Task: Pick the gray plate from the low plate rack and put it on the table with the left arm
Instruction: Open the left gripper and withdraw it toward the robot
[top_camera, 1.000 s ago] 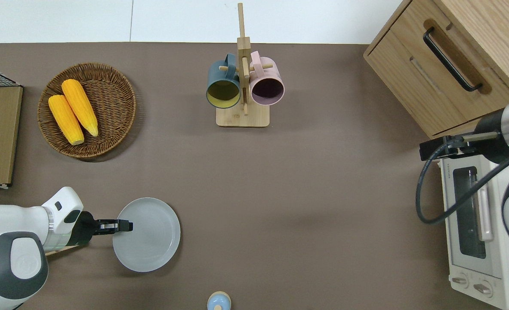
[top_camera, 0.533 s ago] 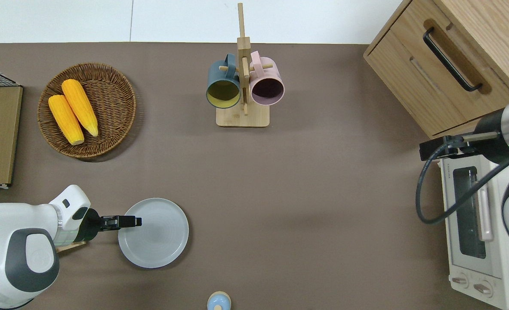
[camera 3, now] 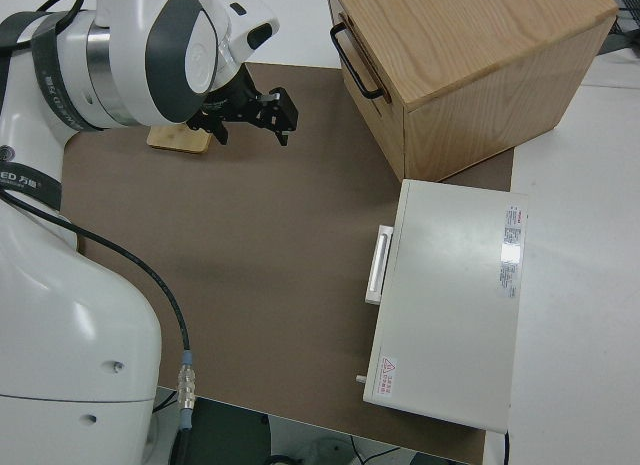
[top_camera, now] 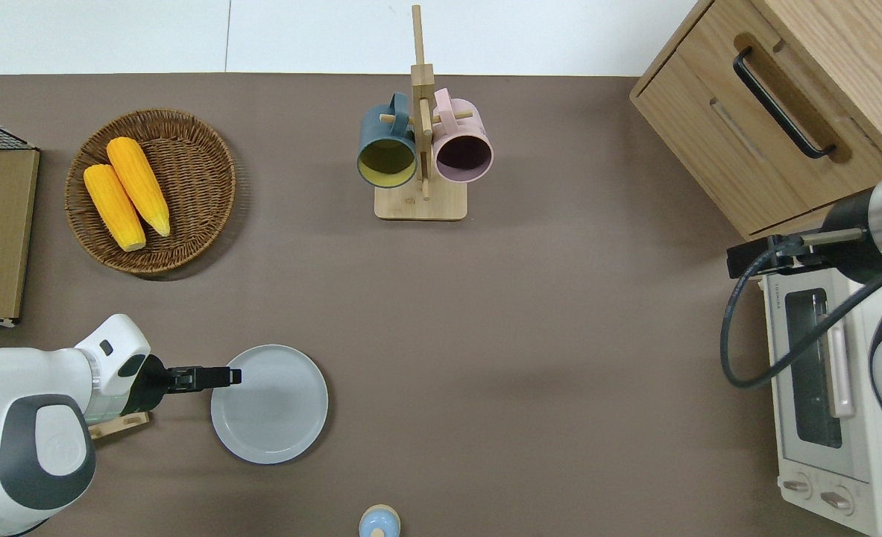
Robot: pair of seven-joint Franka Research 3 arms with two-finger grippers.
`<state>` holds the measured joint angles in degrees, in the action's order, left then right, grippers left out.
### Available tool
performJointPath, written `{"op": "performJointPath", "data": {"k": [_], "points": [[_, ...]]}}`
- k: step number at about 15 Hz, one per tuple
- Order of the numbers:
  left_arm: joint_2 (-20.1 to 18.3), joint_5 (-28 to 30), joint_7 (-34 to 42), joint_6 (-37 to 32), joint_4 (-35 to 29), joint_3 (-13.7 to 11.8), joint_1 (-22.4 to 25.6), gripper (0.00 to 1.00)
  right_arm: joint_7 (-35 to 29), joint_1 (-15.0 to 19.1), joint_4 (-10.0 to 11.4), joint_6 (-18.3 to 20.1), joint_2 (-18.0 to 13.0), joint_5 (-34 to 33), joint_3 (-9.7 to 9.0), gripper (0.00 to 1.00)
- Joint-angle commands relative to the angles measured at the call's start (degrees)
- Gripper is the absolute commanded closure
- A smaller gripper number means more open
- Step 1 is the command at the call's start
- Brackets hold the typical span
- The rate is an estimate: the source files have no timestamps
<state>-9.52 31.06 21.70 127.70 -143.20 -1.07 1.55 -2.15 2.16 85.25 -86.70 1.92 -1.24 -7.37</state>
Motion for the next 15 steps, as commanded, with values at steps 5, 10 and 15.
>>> {"op": "performJointPath", "data": {"k": [5, 10, 15], "points": [[-4.10, -12.59, -14.57, -9.45, 8.35, 1.34, -0.67, 0.00, -0.75, 1.27, -1.22, 0.92, 0.54, -0.17, -1.15, 0.017], [-4.19, -20.40, -19.75, -25.00, 21.79, 2.64, -0.68, 0.00, -0.75, 1.27, -1.14, 0.92, 0.54, -0.17, -1.15, 0.017], [-5.24, -32.10, -23.11, -33.11, 25.59, 6.09, -0.59, 0.00, -0.75, 1.27, -1.22, 0.92, 0.54, -0.17, -1.15, 0.017]]}}
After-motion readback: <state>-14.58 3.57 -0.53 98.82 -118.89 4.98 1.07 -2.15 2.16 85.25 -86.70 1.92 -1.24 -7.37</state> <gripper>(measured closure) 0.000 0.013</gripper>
